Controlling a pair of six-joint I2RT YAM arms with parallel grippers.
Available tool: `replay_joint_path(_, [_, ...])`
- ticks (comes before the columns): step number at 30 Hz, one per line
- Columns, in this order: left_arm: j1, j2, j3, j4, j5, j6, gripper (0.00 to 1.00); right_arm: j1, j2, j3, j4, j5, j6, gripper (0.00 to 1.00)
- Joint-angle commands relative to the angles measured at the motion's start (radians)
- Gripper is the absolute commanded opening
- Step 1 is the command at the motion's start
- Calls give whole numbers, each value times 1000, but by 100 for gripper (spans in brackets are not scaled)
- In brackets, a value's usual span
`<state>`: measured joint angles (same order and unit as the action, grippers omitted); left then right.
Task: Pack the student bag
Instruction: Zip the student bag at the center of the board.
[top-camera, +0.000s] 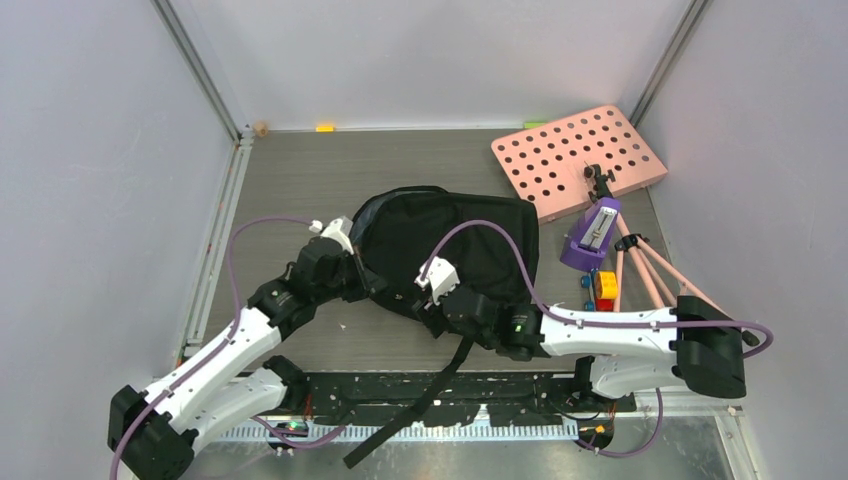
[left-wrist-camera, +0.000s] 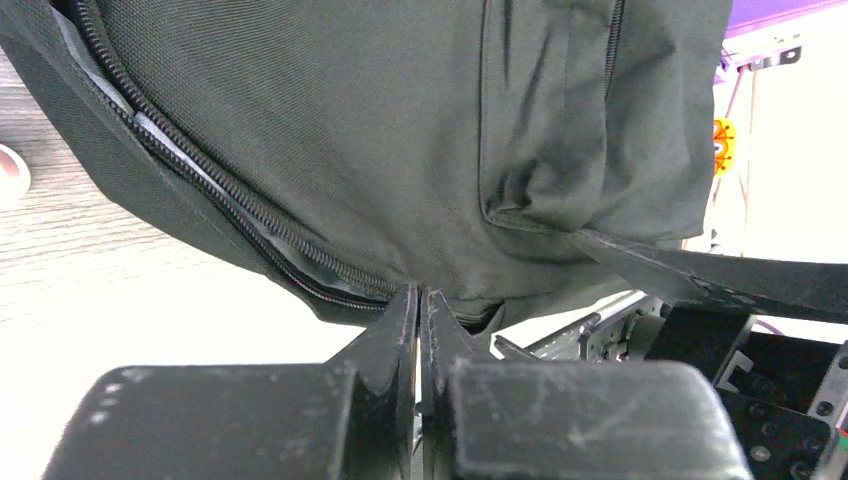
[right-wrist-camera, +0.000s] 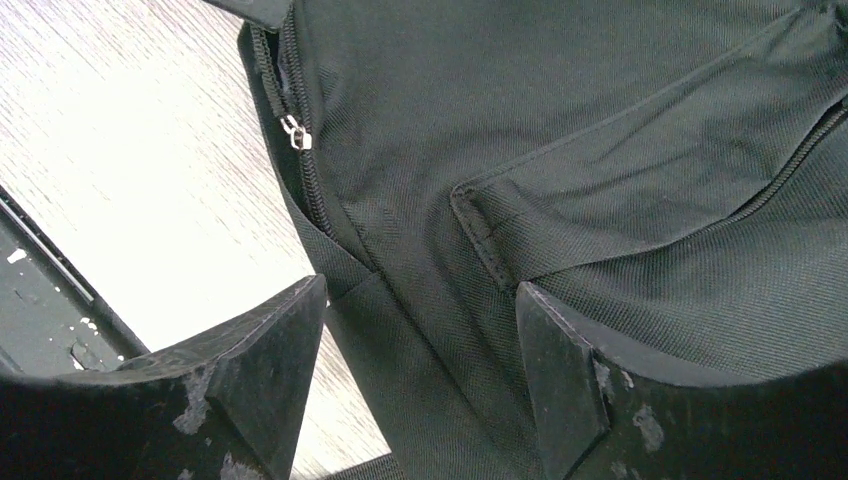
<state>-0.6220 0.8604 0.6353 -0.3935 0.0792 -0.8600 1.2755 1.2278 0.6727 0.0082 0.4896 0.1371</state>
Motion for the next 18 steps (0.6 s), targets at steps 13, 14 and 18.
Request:
replay_joint_path(13, [-5,-71,71,-11,-57,25,0,-2,55,119,123,-129,-81,75])
replay_joint_path(14, [-5,-71,74,-13,-56,26,0,-2,51,120,123,-134,-82,75])
replay_joint_path(18, [-4,-71,82,-16,-59,30,0,-2,42,125,141,-151,-97,75])
